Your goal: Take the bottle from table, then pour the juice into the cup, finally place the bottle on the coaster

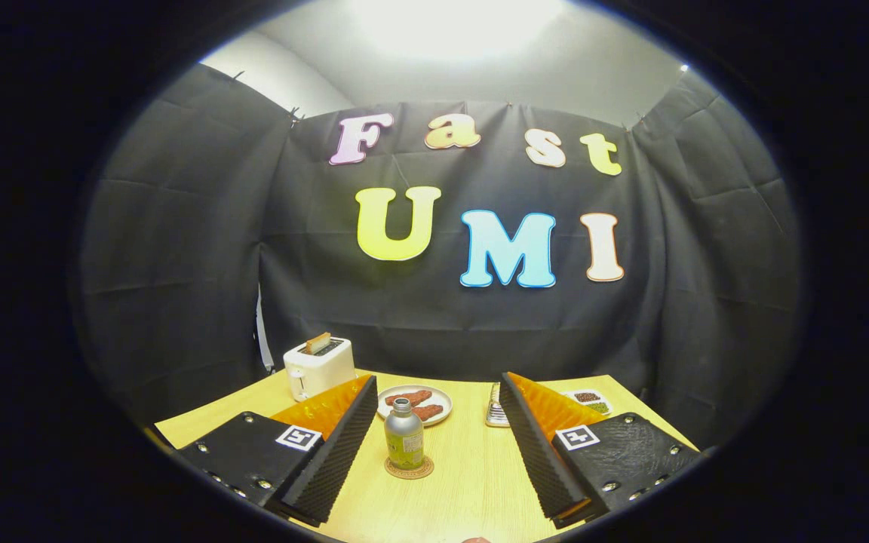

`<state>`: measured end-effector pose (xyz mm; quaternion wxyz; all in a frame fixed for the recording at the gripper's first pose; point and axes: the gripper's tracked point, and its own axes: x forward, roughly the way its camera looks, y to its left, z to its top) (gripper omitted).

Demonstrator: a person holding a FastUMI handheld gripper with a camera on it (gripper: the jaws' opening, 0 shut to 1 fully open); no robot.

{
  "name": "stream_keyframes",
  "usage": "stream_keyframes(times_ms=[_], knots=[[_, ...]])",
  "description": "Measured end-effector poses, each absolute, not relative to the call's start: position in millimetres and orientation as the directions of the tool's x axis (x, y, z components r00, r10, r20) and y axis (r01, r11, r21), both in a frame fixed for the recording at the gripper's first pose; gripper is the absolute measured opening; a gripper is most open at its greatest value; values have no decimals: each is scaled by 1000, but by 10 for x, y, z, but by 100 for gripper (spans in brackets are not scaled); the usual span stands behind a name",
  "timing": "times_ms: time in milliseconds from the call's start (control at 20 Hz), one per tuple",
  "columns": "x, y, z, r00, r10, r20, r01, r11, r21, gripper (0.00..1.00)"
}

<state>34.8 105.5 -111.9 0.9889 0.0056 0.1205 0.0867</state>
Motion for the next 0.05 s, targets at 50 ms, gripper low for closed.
stream_keyframes(times_ms=[50], knots=[[332, 1043, -1075, 958, 169, -230, -166, 986, 30, 97]])
